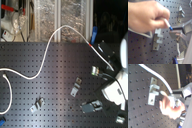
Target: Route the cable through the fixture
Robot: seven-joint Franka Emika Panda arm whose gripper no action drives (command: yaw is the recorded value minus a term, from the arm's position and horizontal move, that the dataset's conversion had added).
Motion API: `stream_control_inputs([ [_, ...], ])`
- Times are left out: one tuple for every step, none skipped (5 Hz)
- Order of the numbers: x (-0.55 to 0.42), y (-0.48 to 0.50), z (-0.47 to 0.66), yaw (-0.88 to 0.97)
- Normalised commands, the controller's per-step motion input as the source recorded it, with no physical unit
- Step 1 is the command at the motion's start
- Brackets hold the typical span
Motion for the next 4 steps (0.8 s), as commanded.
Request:
stream_control_inputs([
  [-0.007, 0.009, 0.00, 0.00],
  [0.039, -0.057, 0.04, -0.14],
  [0.000, -0.003, 0.20, -0.44],
  [-0.076, 0.083, 0.41, -0.37],
])
